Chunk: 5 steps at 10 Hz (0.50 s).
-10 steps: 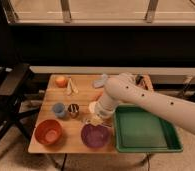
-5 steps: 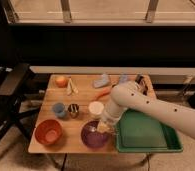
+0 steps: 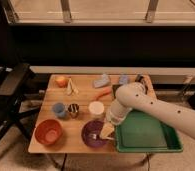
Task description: Place fork in purple bowl
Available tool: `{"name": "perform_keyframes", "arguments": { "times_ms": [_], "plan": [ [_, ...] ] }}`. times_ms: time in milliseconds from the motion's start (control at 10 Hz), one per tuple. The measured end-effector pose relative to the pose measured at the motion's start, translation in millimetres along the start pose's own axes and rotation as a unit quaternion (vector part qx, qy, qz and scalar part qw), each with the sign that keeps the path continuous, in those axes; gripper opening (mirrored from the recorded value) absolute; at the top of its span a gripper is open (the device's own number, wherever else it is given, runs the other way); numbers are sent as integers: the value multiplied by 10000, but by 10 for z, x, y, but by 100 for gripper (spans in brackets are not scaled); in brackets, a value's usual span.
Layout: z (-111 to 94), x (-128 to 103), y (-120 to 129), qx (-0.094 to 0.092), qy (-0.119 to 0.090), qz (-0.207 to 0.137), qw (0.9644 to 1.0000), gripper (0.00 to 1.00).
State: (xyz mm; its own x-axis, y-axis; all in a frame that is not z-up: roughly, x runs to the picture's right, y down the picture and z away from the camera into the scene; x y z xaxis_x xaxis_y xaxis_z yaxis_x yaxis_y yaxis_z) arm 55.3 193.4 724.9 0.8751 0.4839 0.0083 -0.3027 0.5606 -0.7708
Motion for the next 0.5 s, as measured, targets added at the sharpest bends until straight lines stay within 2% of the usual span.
{"name": "perform_keyframes", "arguments": {
  "times_ms": [200,300,500],
  "plan": [
    [-93,-38,-48,191,-105,80,9997,80],
    [-237,-67,-82,446,-260,268,9983,80],
    [-613,-119,-159,944,-650,722,9908,80]
  ]
}}
